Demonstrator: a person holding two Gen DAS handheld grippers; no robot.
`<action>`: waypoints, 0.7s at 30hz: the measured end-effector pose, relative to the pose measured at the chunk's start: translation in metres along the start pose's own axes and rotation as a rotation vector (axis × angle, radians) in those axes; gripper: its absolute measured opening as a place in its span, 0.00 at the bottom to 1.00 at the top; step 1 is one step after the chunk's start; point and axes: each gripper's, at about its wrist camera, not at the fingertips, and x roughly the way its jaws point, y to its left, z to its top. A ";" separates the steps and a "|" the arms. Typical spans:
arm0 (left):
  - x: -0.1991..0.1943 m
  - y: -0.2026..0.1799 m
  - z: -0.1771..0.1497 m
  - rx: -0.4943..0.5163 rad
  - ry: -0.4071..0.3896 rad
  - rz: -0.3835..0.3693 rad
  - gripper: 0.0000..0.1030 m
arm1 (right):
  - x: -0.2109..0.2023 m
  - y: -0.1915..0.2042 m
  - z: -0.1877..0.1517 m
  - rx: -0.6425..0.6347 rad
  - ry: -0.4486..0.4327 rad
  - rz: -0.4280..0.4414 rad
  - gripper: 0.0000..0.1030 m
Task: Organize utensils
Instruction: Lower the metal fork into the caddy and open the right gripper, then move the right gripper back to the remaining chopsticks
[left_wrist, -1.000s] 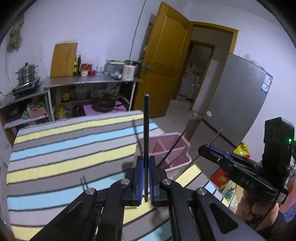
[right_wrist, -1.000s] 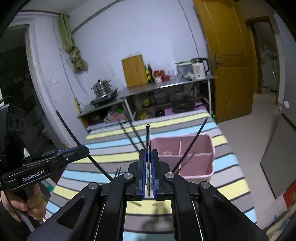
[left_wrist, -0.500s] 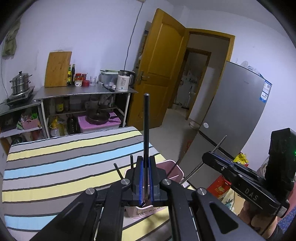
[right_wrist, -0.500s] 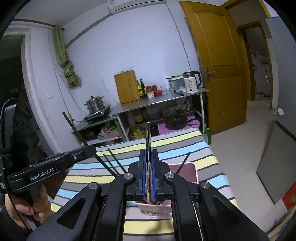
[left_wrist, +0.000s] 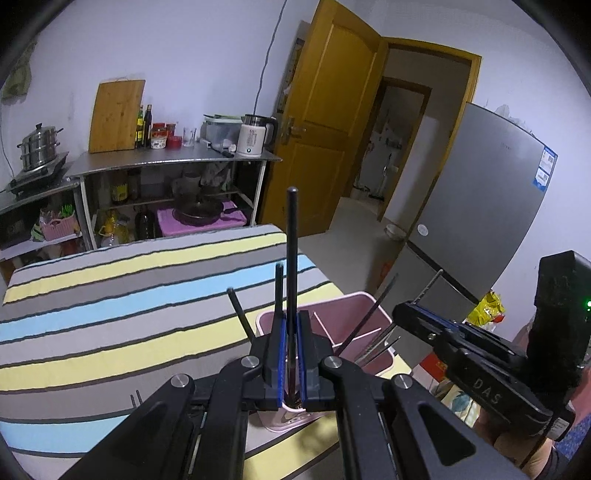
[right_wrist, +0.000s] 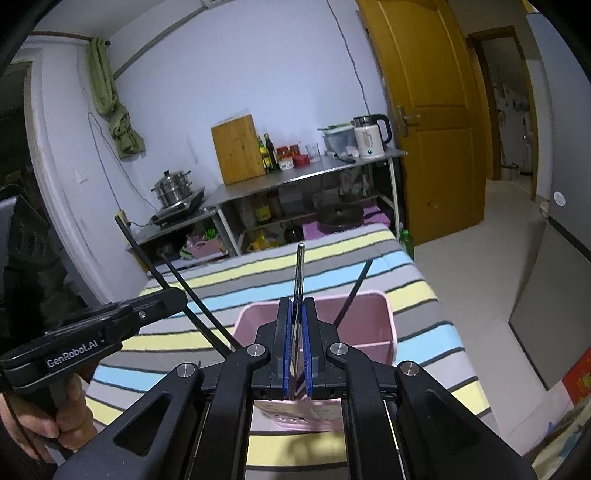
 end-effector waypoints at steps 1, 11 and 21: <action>0.002 0.001 -0.002 0.000 0.005 0.002 0.05 | 0.003 0.000 -0.003 0.000 0.010 0.000 0.05; 0.021 0.003 -0.020 0.000 0.065 0.001 0.05 | 0.024 0.001 -0.020 -0.016 0.092 0.010 0.06; 0.012 0.007 -0.025 -0.007 0.070 0.000 0.05 | 0.009 0.000 -0.019 -0.015 0.069 -0.006 0.14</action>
